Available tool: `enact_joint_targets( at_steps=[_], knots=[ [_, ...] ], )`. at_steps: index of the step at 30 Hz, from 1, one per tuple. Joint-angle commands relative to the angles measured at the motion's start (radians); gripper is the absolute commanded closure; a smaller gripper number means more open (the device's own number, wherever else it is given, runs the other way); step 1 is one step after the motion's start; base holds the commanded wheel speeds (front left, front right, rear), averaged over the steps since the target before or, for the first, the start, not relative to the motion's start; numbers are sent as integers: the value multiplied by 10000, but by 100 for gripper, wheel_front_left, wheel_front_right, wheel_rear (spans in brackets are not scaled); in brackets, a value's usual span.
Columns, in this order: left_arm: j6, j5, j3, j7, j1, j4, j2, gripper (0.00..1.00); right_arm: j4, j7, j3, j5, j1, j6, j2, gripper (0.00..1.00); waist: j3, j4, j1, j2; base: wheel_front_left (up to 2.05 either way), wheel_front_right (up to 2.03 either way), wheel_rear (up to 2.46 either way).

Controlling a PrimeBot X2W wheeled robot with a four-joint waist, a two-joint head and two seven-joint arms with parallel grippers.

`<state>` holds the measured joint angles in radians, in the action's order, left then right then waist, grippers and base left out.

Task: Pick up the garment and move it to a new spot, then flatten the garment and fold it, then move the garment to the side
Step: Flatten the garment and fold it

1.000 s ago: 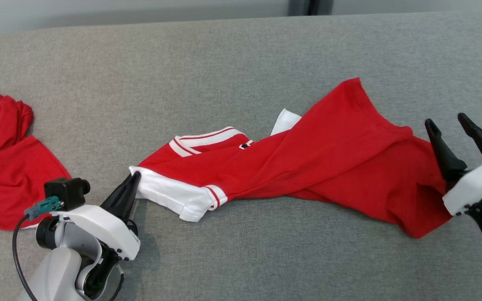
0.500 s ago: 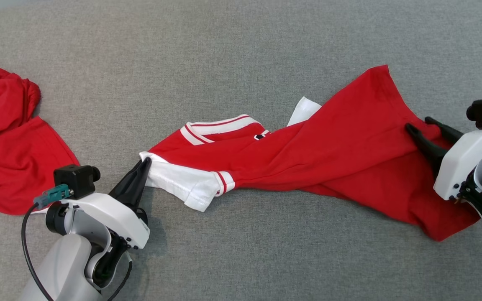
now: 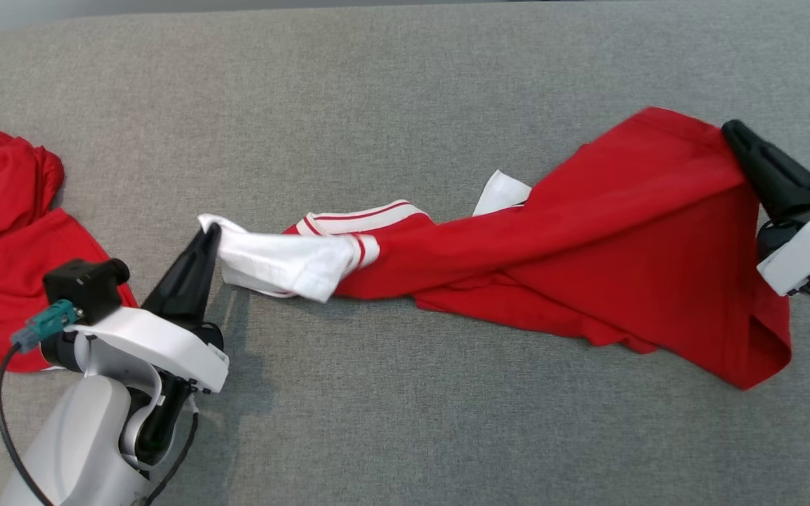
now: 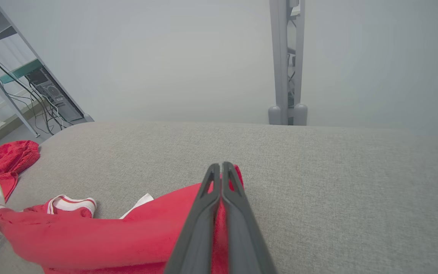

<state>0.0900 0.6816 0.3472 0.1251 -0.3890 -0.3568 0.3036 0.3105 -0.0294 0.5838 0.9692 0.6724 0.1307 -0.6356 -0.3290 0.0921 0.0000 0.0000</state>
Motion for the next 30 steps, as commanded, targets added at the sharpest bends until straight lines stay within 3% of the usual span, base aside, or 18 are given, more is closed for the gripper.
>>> enact_joint_targets(
  at_steps=[1, 8, 15, 23, 30],
  knots=[
    [-57, -42, -65, 53, -118, 108, 83, 100, -72, -158, -77, 50, -113, 0, -96, 100, 82, -67, 0, 0, 0, 0, 0],
    [-647, -326, -545, 365, -235, 1676, 569, 100, -1061, -1322, -1095, 361, -436, 0, -274, 100, 483, -306, 0, 0, 0, 0, 0],
    [-1316, -917, -1092, 136, -1099, 3918, 1344, 100, -2017, -1583, -2667, 238, -346, 0, -3, 100, 1018, -502, 0, 0, 0, 0, 0],
    [-1629, -1483, -1332, -867, -2898, 5535, 2099, 100, -3288, -720, -4806, -386, 130, 0, 1019, 100, 1595, -836, 0, 0, 0, 0, 0],
    [-1647, -1481, -1122, -1490, -3633, 5881, 2123, 100, -4132, 860, -5834, -1167, -198, 0, 2098, 100, 1764, -996, 0, 0, 0, 0, 0]
  ],
)
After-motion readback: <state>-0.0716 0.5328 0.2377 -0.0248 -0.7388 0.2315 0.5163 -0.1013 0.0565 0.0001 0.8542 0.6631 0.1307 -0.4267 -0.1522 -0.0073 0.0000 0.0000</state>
